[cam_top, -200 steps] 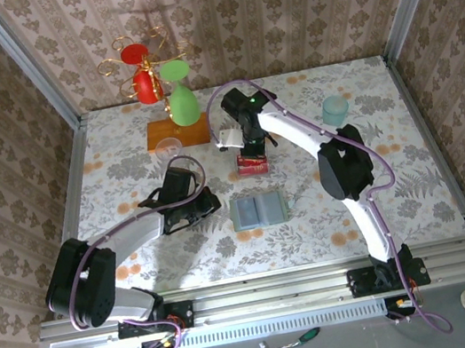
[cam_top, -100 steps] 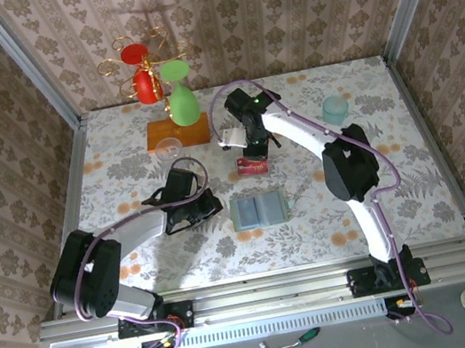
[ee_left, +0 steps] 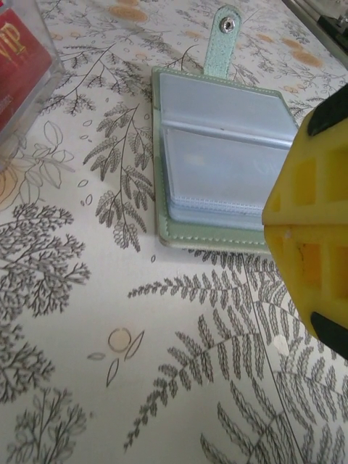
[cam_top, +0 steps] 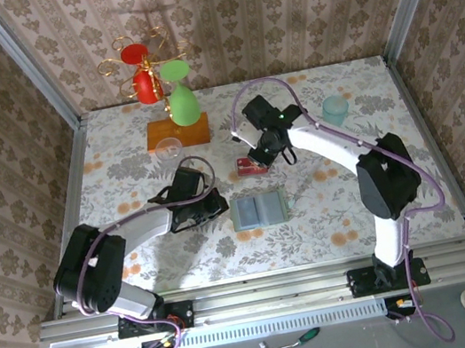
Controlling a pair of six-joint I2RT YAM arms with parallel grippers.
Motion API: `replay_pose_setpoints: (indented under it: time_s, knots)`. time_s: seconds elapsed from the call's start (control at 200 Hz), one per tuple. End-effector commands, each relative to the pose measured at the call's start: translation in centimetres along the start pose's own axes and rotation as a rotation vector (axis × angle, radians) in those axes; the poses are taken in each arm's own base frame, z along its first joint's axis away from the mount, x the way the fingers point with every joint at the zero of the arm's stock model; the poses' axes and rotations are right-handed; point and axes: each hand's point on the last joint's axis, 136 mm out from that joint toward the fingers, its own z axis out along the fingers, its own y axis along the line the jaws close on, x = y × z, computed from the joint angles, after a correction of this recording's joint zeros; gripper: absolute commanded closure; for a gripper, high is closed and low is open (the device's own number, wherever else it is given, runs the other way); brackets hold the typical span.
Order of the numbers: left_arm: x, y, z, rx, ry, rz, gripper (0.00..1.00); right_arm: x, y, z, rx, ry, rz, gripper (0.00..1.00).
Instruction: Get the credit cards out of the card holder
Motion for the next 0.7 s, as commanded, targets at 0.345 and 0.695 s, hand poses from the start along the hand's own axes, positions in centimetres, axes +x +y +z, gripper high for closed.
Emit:
replay_pose_setpoints:
  time_s: [0.345, 0.695]
  knots:
    - [1.4, -0.7, 1.6, -0.037, 0.030, 0.030, 0.99, 2.0, 4.9, 0.0, -0.237, -0.107, 0.629, 0.86]
    - [2.5, 0.5, 2.1, -0.094, 0.047, 0.026, 1.00, 4.2, 8.7, 2.1, -0.413, -0.018, 0.754, 0.84]
